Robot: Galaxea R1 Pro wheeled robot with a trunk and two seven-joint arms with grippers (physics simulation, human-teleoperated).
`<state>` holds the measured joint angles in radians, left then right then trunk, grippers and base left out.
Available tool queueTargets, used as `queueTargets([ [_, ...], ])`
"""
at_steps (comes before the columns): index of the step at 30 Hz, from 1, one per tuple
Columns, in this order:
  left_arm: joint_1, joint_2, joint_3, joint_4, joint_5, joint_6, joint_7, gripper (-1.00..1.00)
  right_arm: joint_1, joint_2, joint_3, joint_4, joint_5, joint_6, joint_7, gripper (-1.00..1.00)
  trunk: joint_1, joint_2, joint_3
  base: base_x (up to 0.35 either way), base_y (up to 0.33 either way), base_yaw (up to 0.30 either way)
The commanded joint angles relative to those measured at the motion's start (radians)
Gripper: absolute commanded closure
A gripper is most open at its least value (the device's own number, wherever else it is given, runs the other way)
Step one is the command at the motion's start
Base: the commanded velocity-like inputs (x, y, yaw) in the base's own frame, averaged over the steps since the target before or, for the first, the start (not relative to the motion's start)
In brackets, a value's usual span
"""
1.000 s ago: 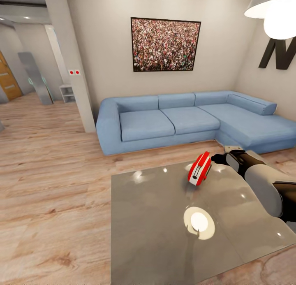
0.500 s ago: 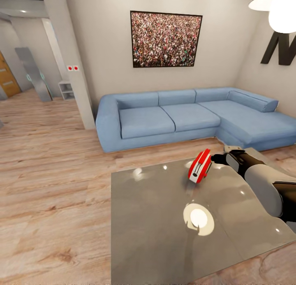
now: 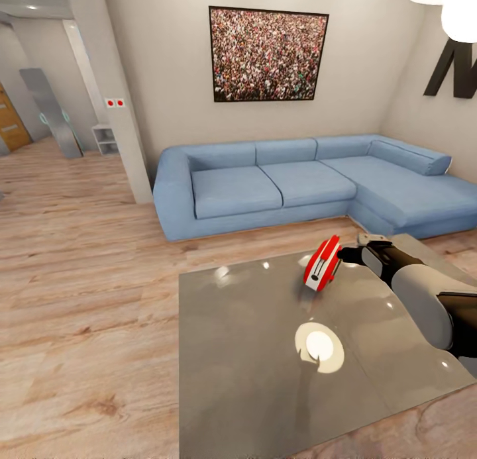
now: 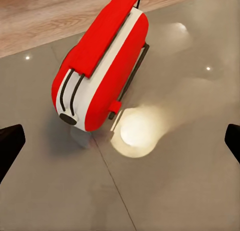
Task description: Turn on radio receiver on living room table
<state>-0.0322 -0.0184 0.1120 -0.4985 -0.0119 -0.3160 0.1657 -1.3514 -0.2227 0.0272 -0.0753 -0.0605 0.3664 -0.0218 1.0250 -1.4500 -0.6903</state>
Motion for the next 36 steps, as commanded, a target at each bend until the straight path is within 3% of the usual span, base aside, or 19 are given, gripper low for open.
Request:
queueTargets([
  [1,0.000,0.000,0.000,0.000,0.000,0.000,0.000,-1.00,0.000,0.000,0.000,-0.001,0.000,-0.009,0.000,-1.00,0.000,0.000,-0.002,0.000,0.000,0.000],
  [8,0.000,0.000,0.000,0.000,0.000,0.000,0.000,-1.00,0.000,0.002,0.001,-0.005,0.001,-0.037,0.000,-1.00,0.000,0.000,-0.013,0.000,0.000,0.000],
  [23,0.000,0.000,0.000,0.000,0.000,0.000,0.000,-1.00,0.000,0.033,0.002,-0.005,0.001,-0.048,0.002,-1.00,0.000,0.000,-0.037,0.000,0.000,0.000],
  [29,0.000,0.000,0.000,0.000,0.000,0.000,0.000,-1.00,0.000,0.053,0.003,-0.004,0.001,-0.092,0.029,-1.00,0.000,0.000,-0.047,0.000,0.000,0.000],
  [36,0.000,0.000,0.000,0.000,0.000,0.000,0.000,-1.00,0.000,0.057,0.003,-0.003,0.008,-0.104,0.040,-1.00,0.000,0.000,-0.058,0.000,0.000,0.000],
])
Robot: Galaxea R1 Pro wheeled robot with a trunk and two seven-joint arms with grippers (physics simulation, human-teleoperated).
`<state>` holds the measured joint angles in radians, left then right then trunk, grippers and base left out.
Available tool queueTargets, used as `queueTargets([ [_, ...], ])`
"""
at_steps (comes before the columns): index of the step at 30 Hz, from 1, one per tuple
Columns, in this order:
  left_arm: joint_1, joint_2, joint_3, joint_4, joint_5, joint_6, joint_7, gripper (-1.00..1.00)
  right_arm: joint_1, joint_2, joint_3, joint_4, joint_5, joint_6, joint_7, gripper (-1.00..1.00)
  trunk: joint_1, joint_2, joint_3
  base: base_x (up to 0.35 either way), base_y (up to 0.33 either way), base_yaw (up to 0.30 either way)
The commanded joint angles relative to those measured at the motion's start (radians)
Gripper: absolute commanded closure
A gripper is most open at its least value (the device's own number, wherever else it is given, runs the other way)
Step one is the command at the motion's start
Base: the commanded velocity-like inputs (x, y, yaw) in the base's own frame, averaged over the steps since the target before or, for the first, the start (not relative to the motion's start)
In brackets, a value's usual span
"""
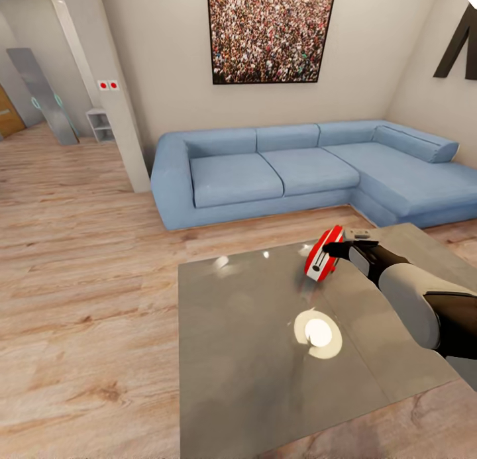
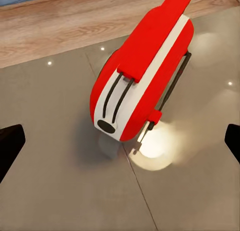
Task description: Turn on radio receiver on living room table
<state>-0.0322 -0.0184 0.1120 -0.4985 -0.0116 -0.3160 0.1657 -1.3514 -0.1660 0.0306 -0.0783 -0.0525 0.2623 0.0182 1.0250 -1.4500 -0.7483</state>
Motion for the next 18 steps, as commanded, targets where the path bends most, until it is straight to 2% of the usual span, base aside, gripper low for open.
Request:
queueTargets([
  [1,0.000,0.000,0.000,0.000,0.000,0.000,0.000,-1.00,0.000,0.000,0.000,0.000,0.000,-0.001,0.000,-1.00,0.000,0.000,-0.002,0.000,0.000,0.000],
  [18,0.000,0.000,0.000,0.000,-0.001,0.000,0.000,-1.00,0.000,0.000,0.000,0.000,0.002,-0.002,0.002,-1.00,0.000,0.000,-0.029,0.000,0.000,0.000],
])
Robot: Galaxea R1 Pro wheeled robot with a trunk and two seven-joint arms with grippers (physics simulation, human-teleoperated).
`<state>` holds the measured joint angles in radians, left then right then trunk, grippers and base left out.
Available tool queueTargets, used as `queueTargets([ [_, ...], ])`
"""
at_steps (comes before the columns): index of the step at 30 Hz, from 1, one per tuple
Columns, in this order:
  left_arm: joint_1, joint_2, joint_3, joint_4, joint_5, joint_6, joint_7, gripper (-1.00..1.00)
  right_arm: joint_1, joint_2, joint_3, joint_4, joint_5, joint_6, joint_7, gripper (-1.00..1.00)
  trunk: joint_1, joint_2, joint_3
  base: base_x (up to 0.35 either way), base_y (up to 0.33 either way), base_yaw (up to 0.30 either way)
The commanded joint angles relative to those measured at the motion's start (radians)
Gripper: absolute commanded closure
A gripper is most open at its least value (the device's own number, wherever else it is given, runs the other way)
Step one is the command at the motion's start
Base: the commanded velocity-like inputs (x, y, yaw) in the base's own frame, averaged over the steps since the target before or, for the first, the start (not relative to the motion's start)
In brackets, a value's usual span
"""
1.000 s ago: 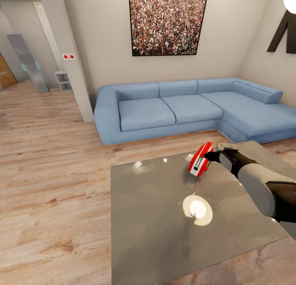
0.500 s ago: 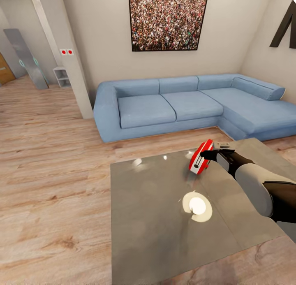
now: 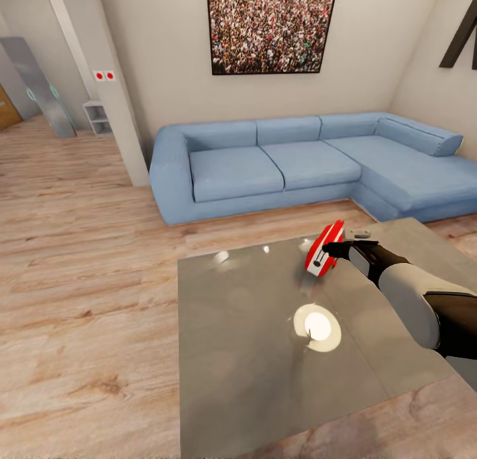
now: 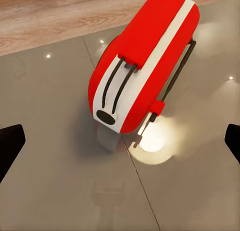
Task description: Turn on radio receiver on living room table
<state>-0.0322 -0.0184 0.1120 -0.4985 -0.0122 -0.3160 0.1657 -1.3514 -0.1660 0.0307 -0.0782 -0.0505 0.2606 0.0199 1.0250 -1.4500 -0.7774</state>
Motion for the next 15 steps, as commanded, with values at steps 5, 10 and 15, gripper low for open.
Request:
queueTargets([
  [5,0.000,0.000,0.000,0.000,0.001,0.000,0.000,-1.00,0.000,0.000,0.000,0.000,0.000,0.000,0.000,-1.00,0.000,0.000,-0.008,0.000,0.000,0.000],
  [10,0.000,0.000,0.000,0.000,0.000,0.000,0.000,-1.00,0.000,-0.001,0.000,0.000,0.001,0.000,0.000,-1.00,0.000,0.000,-0.016,0.000,0.000,0.000],
  [15,0.000,0.000,0.000,0.000,0.000,0.000,0.000,-1.00,0.000,-0.001,0.000,0.000,0.001,0.000,0.000,-1.00,0.000,0.000,-0.024,0.000,0.000,0.000],
])
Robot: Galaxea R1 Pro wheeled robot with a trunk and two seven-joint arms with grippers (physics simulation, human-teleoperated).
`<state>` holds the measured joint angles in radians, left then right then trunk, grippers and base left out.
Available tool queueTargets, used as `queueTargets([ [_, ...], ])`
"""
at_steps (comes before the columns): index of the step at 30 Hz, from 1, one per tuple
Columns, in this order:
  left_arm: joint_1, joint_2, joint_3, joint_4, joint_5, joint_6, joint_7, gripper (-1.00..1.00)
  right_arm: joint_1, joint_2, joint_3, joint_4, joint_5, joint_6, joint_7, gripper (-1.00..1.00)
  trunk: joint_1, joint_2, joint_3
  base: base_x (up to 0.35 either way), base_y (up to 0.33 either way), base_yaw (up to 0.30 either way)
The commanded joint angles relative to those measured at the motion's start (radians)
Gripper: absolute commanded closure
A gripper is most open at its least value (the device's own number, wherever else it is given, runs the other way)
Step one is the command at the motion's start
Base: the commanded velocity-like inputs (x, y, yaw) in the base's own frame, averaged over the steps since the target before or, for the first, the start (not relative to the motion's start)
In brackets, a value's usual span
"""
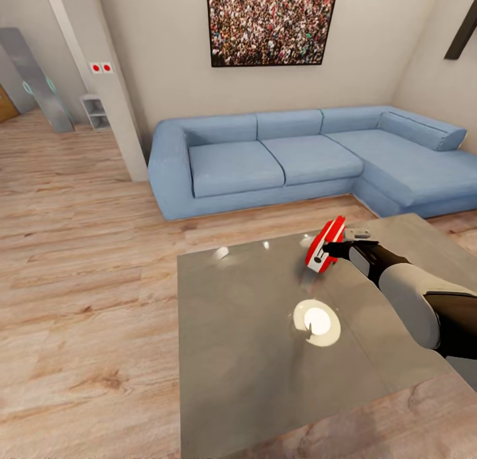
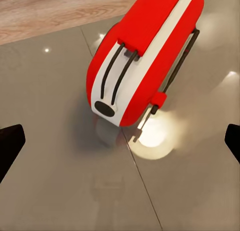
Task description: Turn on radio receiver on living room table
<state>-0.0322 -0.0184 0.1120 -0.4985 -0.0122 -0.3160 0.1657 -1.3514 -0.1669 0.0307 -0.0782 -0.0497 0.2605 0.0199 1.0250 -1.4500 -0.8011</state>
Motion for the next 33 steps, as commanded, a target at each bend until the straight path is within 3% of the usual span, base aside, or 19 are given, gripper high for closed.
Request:
queueTargets([
  [1,0.000,0.000,0.000,0.000,0.000,0.000,0.000,-1.00,0.000,0.000,0.000,0.000,0.000,0.000,0.000,-1.00,0.000,0.000,-0.001,0.000,0.000,0.000],
  [33,0.000,0.000,0.000,0.000,0.001,0.000,-0.001,-1.00,0.000,-0.024,0.003,0.000,-0.002,-0.029,-0.017,-1.00,0.000,0.000,-0.004,0.000,0.000,0.000],
])
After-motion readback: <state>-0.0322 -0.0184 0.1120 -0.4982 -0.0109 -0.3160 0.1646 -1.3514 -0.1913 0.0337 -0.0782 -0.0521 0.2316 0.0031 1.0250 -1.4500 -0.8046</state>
